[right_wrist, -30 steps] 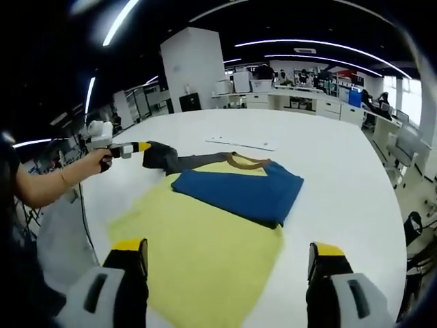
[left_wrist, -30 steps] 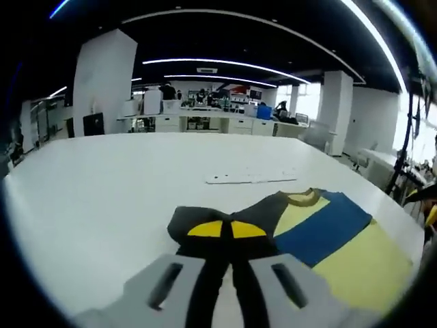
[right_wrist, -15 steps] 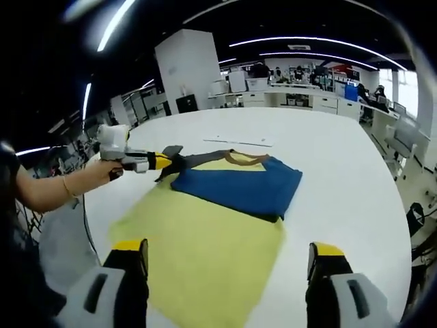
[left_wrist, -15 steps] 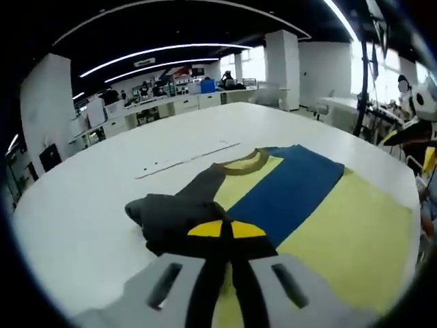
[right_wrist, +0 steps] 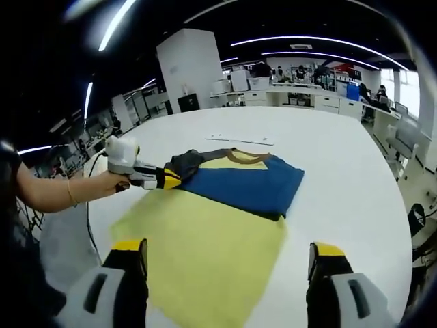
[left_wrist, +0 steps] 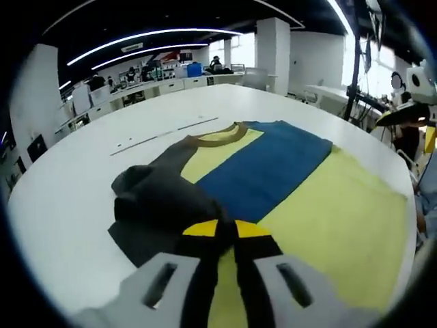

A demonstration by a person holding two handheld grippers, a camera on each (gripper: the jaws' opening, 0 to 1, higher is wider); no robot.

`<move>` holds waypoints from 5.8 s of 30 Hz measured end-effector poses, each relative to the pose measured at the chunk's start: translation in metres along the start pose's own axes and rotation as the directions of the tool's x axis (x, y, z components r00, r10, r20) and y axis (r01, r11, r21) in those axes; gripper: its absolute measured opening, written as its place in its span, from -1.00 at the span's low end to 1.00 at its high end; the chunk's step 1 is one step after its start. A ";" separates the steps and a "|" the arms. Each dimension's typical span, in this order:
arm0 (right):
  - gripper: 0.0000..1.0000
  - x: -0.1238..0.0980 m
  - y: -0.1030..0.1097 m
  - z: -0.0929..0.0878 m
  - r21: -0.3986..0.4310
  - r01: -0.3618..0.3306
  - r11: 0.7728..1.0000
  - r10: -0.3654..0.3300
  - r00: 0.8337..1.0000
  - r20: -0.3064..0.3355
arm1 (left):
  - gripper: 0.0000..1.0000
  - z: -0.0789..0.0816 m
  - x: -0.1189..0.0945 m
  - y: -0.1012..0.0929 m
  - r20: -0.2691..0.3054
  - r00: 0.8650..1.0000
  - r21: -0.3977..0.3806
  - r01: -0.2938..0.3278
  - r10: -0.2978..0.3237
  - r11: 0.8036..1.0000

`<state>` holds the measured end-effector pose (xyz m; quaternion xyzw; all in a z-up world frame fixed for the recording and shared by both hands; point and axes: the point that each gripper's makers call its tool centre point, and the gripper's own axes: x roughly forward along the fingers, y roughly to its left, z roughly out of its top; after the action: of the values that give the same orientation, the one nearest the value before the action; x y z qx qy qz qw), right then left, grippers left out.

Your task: Fold the garment on the visible template until the final outline fits inside the template.

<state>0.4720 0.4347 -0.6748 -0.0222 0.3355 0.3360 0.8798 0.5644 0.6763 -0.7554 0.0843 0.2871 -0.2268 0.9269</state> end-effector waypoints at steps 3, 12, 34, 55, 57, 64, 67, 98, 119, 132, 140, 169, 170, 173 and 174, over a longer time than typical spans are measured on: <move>0.98 0.000 -0.001 -0.002 0.002 0.003 1.000 -0.003 1.000 -0.004 | -0.77 0.004 -0.006 -0.003 0.015 1.000 0.027 0.006 -0.006 1.000; 1.00 -0.003 0.002 0.004 -0.012 0.001 1.000 -0.001 1.000 0.012 | -0.16 0.027 -0.028 0.019 0.099 0.991 0.052 -0.094 0.089 0.994; 1.00 -0.011 0.000 -0.011 -0.100 0.016 0.995 -0.020 0.999 -0.045 | -0.15 -0.022 -0.040 0.076 0.031 0.975 -0.284 -0.200 0.218 0.938; 1.00 -0.011 -0.006 -0.015 -0.078 0.032 0.996 -0.035 0.999 -0.041 | -0.87 -0.025 -0.037 0.074 0.026 0.974 -0.319 -0.207 0.227 0.925; 1.00 -0.010 -0.006 -0.015 -0.077 0.029 0.997 -0.033 0.999 -0.040 | -0.99 -0.020 -0.039 0.073 0.039 0.974 -0.300 -0.203 0.225 0.932; 1.00 -0.009 -0.003 -0.011 -0.082 0.022 0.996 -0.025 0.999 -0.035 | -1.00 -0.018 -0.043 0.076 0.037 0.971 -0.300 -0.216 0.238 0.929; 1.00 -0.010 -0.002 -0.010 -0.089 0.019 0.996 -0.022 0.999 -0.032 | -1.00 -0.013 -0.051 0.079 0.048 0.967 -0.298 -0.225 0.250 0.928; 1.00 -0.019 0.016 -0.003 -0.134 -0.019 0.991 0.019 1.000 -0.002 | -1.00 0.001 -0.183 0.181 0.115 0.837 -0.284 -0.489 0.535 0.825; 1.00 -0.022 0.017 -0.010 -0.131 -0.019 0.991 0.017 1.000 -0.016 | -1.00 -0.048 -0.231 0.232 0.022 0.744 -0.354 -0.619 0.668 0.701; 1.00 -0.026 0.012 -0.014 -0.117 0.003 0.993 -0.007 1.000 -0.029 | -1.00 -0.088 -0.214 0.255 -0.034 0.774 -0.400 -0.590 0.632 0.701; 1.00 -0.029 0.007 -0.016 -0.106 0.023 0.994 -0.027 0.999 -0.040 | -1.00 -0.100 -0.200 0.270 -0.095 0.770 -0.333 -0.621 0.630 0.709; 1.00 -0.024 0.009 -0.019 -0.099 0.023 0.995 -0.029 0.998 -0.059 | -0.47 -0.130 -0.207 0.273 -0.156 0.756 -0.390 -0.639 0.636 0.663; 1.00 -0.024 0.009 -0.019 -0.099 0.021 0.995 -0.027 0.998 -0.059 | -0.46 -0.130 -0.208 0.271 -0.156 0.757 -0.397 -0.636 0.634 0.662; 1.00 -0.024 0.010 -0.019 -0.100 0.018 0.995 -0.024 0.998 -0.056 | -0.47 -0.130 -0.206 0.265 -0.155 0.767 -0.438 -0.618 0.622 0.653; 1.00 -0.024 0.010 -0.018 -0.099 0.016 0.995 -0.022 0.998 -0.054 | -0.48 -0.132 -0.206 0.263 -0.166 0.766 -0.453 -0.618 0.621 0.642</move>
<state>0.4422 0.4237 -0.6723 -0.0779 0.3427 0.3428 0.8712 0.4716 1.0226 -0.7395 -0.0570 0.2856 0.1826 0.9390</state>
